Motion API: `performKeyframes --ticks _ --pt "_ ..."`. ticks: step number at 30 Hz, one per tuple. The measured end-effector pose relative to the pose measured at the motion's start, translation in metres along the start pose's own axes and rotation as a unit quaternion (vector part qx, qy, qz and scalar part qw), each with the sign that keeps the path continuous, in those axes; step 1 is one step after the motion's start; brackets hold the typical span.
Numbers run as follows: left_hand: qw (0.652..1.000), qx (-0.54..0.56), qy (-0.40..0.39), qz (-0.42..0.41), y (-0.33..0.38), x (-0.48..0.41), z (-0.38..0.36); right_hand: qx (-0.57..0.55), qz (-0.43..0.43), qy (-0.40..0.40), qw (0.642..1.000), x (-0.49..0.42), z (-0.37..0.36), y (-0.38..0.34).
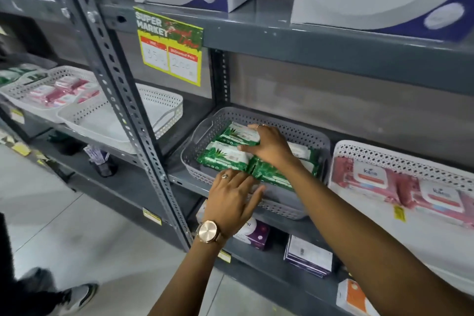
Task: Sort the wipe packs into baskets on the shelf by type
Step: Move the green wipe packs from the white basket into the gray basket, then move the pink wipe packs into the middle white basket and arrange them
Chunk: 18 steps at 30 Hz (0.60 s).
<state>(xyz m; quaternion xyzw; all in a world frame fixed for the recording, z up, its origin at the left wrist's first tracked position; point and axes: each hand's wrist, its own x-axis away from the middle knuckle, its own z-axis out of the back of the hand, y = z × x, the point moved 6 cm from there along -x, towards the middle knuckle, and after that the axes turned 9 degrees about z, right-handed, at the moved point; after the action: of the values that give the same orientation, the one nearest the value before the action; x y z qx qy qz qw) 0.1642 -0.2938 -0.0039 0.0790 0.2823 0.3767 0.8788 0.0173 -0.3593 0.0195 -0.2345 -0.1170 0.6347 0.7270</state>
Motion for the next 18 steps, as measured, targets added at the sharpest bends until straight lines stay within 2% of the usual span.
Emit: performKeyframes --ticks 5,11,18 --pt "0.999 0.016 -0.007 -0.050 0.048 -0.002 -0.012 -0.054 -0.009 0.086 0.995 0.035 0.033 0.028" --pt "0.990 0.056 -0.039 -0.121 0.147 0.001 -0.051 -0.093 -0.056 0.180 0.978 0.117 0.096 0.097" --pt "0.972 0.072 -0.128 -0.186 0.276 0.032 -0.099 -0.050 -0.110 0.293 0.949 0.239 0.174 0.189"
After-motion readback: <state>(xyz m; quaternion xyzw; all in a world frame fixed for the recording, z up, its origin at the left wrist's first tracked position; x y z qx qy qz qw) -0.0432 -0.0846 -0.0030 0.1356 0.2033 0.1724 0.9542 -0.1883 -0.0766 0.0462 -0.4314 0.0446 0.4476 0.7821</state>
